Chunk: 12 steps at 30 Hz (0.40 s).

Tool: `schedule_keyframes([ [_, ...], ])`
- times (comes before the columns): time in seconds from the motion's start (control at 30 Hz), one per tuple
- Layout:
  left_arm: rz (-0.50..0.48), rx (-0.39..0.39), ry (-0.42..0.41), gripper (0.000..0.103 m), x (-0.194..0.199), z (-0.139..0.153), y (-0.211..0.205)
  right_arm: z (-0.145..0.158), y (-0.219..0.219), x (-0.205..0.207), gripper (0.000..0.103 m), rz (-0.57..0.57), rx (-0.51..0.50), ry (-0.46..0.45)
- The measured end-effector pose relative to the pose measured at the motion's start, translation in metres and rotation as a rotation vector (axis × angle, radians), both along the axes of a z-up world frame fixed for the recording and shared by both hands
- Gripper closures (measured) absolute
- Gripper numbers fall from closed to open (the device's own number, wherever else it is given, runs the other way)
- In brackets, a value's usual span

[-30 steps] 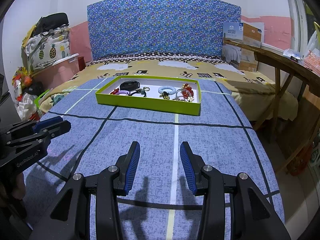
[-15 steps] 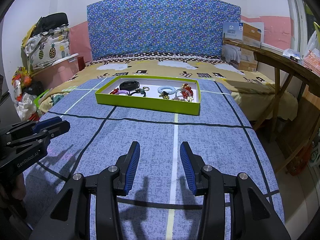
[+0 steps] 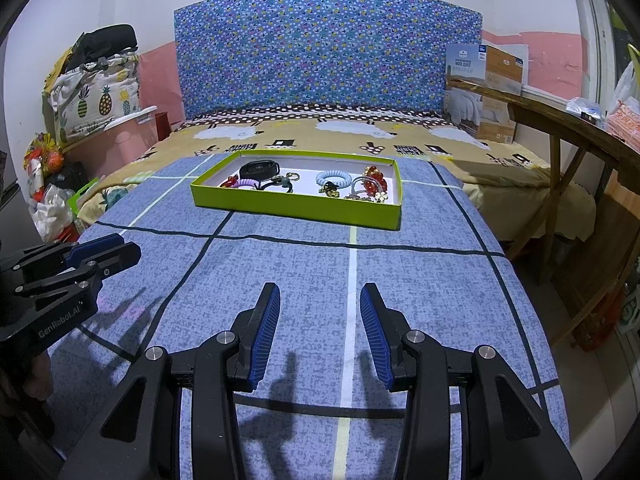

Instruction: Organize jewelry

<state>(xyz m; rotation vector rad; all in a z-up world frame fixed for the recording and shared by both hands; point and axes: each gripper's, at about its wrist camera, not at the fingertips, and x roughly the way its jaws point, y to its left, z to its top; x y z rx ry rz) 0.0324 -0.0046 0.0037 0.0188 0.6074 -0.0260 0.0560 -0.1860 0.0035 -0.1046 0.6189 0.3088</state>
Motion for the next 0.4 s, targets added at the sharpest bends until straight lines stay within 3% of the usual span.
schedule_keyframes([
  [0.4, -0.012, 0.004, -0.003, 0.078, -0.0011, 0.0010, -0.0039, -0.0022, -0.0006, -0.0003, 0.060, 0.000, 0.000, 0.001],
])
